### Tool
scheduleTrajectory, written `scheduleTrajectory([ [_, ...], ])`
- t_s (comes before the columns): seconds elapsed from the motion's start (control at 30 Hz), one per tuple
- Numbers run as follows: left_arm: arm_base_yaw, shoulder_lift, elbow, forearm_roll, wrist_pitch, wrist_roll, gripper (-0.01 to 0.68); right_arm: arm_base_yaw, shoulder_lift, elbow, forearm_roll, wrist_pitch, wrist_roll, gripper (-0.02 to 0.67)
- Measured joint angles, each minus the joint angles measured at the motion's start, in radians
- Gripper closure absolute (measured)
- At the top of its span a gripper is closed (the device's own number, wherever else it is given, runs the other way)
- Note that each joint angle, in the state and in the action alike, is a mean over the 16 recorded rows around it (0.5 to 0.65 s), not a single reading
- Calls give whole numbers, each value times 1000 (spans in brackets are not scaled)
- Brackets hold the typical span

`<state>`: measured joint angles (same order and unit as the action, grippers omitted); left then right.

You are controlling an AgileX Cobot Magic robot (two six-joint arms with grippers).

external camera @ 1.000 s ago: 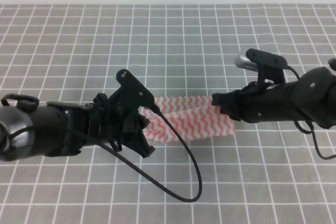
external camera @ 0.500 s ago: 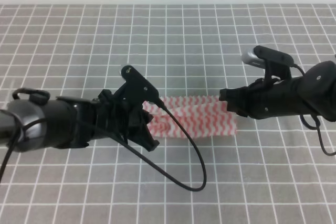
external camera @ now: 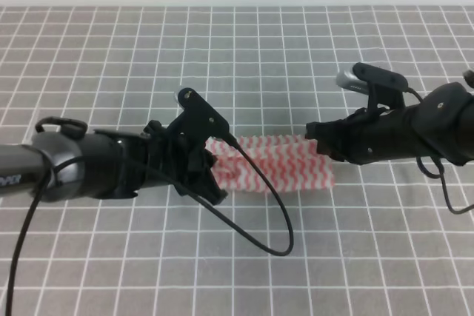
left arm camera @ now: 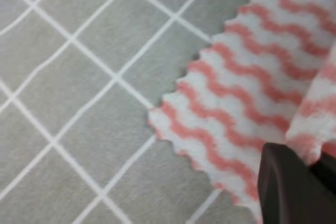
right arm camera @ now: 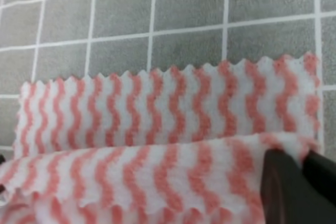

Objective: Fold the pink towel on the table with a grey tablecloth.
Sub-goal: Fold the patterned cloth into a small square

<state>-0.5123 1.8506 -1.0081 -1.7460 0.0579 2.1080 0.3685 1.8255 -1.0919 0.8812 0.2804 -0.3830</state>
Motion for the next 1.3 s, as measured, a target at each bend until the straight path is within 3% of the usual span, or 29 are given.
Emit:
scheduleTrajectory([
  [1.3, 0, 30, -55, -1, -31, 113, 674, -1, 36, -34, -1, -13, 0, 664],
])
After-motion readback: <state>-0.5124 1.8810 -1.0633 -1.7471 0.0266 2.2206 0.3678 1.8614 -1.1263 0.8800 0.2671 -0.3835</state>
